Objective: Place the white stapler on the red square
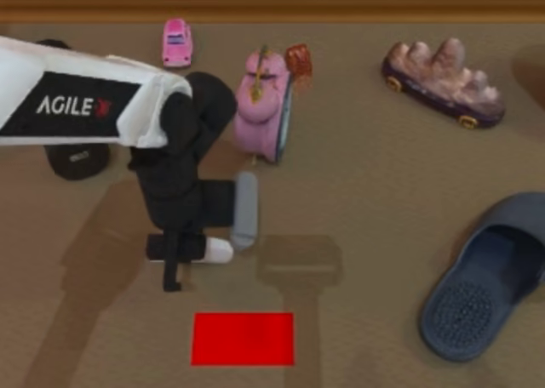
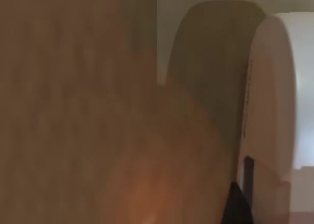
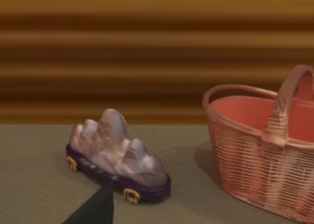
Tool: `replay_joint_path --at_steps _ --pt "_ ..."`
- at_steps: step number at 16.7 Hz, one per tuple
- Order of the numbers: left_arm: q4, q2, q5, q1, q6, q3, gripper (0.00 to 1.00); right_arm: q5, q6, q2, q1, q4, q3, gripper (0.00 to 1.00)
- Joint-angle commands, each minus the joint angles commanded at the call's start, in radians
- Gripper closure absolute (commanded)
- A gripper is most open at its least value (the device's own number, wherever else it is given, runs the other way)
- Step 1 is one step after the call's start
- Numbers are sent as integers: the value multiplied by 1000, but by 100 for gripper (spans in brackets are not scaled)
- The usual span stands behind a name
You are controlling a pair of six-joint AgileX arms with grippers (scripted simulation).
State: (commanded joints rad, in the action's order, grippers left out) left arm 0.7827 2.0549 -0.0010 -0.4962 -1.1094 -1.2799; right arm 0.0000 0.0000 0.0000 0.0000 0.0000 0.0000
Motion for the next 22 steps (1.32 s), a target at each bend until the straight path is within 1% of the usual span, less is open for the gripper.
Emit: replay_joint_path --at_steps 5,7,13,15,17,19,22 --pt "235 -87 -1 11 4 -125 100 0 0 0 0 0 0 0" --pt "299 -120 -1 15 6 -165 100 0 0 0 0 0 0 0" --pt "318 -134 -2 12 8 -176 100 0 0 0 0 0 0 0" --pt "326 -132 -6 5 35 -180 100 0 0 0 0 0 0 0" --pt "345 -127 -17 -10 104 -189 100 0 0 0 0 0 0 0" --pt "373 -118 -34 -30 217 -205 100 0 0 0 0 0 0 0" --pt "425 -102 -61 -66 466 -231 100 0 0 0 0 0 0 0"
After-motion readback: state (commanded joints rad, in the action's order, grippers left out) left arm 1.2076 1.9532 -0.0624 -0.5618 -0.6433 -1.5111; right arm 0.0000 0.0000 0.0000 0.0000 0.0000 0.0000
